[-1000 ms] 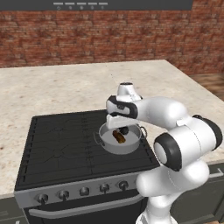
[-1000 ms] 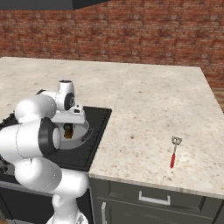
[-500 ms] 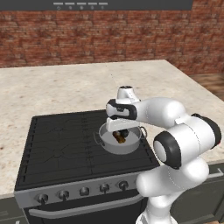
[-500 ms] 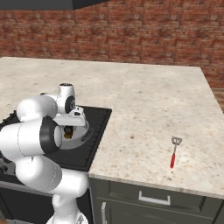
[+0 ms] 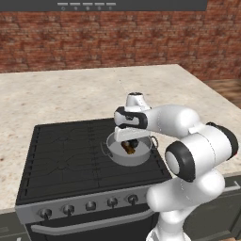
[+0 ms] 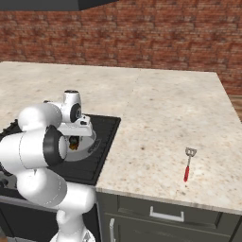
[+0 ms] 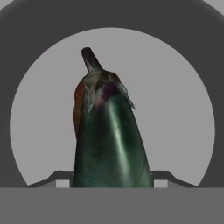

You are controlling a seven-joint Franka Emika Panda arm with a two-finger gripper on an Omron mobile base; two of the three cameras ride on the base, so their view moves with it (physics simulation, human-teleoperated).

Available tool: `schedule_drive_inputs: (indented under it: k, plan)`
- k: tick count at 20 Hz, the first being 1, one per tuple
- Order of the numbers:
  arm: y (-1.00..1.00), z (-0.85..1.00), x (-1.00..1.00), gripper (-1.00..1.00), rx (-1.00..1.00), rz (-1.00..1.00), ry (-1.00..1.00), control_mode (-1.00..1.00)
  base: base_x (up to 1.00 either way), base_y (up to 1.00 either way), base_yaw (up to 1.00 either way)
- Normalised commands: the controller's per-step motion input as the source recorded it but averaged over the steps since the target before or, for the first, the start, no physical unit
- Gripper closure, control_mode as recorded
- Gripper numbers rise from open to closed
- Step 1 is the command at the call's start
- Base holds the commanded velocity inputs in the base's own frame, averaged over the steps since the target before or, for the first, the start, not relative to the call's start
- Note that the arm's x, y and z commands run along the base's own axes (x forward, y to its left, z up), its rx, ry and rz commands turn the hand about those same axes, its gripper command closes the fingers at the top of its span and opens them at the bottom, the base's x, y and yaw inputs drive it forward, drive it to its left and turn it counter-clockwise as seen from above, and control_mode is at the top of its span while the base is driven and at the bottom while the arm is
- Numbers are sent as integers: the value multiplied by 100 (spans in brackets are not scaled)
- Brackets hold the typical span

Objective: Put the sweet potato and eggplant in the pot. Retrieve the spatula and lightly stir the vegetables in the pot.

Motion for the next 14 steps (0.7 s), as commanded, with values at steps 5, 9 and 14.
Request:
schedule_drive_inputs:
  k: [5,9,14]
  plan:
    - [0,0,0,-100,0,0,0,-100,0,0,0]
    - [0,0,0,-100,0,0,0,-100,0,0,0]
    - [0,24,0,-100,0,0,0,-100,0,0,0]
